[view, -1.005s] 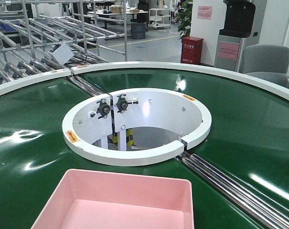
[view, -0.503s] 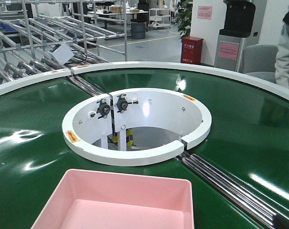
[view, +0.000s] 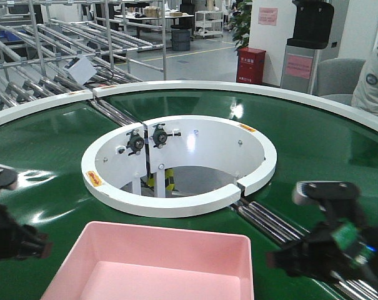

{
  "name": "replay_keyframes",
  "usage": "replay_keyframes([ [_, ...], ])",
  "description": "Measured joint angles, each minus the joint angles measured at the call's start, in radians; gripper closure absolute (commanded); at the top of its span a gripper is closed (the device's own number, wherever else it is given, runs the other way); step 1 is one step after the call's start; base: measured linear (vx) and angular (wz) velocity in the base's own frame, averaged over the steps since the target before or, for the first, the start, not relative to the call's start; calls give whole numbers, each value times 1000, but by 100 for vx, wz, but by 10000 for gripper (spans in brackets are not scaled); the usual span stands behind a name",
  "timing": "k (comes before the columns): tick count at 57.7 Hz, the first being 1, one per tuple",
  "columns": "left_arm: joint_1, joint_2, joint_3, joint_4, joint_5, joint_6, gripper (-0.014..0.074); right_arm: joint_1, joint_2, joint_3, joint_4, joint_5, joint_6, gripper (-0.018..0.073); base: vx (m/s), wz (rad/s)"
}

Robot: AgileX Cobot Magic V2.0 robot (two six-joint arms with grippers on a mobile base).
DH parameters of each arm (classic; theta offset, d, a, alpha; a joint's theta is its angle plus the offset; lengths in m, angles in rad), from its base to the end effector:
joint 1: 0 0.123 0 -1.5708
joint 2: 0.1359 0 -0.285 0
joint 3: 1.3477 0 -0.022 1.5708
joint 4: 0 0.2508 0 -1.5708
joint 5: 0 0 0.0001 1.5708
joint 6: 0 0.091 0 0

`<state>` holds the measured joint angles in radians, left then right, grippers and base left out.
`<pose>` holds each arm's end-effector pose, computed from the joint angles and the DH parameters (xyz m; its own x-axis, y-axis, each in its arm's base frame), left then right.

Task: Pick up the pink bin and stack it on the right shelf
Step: 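Lower both grippers toward opposite rims of the pink bin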

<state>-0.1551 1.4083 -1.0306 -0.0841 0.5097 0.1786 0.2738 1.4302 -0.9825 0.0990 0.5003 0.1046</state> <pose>0.2982 -0.0504 0.2919 -0.6848 0.2132 -0.6969 0.2559 0.9657 0.0440 0.2881 0.0854 0.2712 -0.7726 -0.0195 -0.6346 -0.1557 0.9748 0.1596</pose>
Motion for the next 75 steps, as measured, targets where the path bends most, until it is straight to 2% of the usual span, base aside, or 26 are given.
replay_keyframes([
  [5, 0, 88, -87, -58, 60, 24, 123, 33, 96, -90, 4, 67, 65, 146, 0, 0],
  [19, -1, 278, -231, -281, 176, 215, 123, 90, 286, -233, 10, 196, 168, 146, 0, 0],
  [35, -2, 424, -236, -347, 216, 248, 123, 91, 377, -242, 15, 193, 213, 146, 0, 0],
  [44, -2, 453, -247, -370, 255, 251, 136, 91, 400, -242, 65, 197, 215, 150, 0, 0],
  [51, -1, 455, -247, -379, 261, 258, 205, 91, 400, -242, 107, 198, 215, 224, 0, 0],
  [56, -1, 452, -247, -387, 267, 258, 311, 91, 400, -242, 130, 203, 215, 360, 0, 0],
  [64, 3, 429, -244, -354, 277, 261, 503, 83, 400, -242, 118, 225, 216, 575, 0, 0],
  [69, 3, 397, -244, -350, 271, 254, 604, 83, 390, -241, 114, 232, 218, 573, 0, 0],
  [75, 3, 342, -244, -349, 266, 247, 605, 83, 356, -253, 109, 236, 218, 570, 0, 0],
])
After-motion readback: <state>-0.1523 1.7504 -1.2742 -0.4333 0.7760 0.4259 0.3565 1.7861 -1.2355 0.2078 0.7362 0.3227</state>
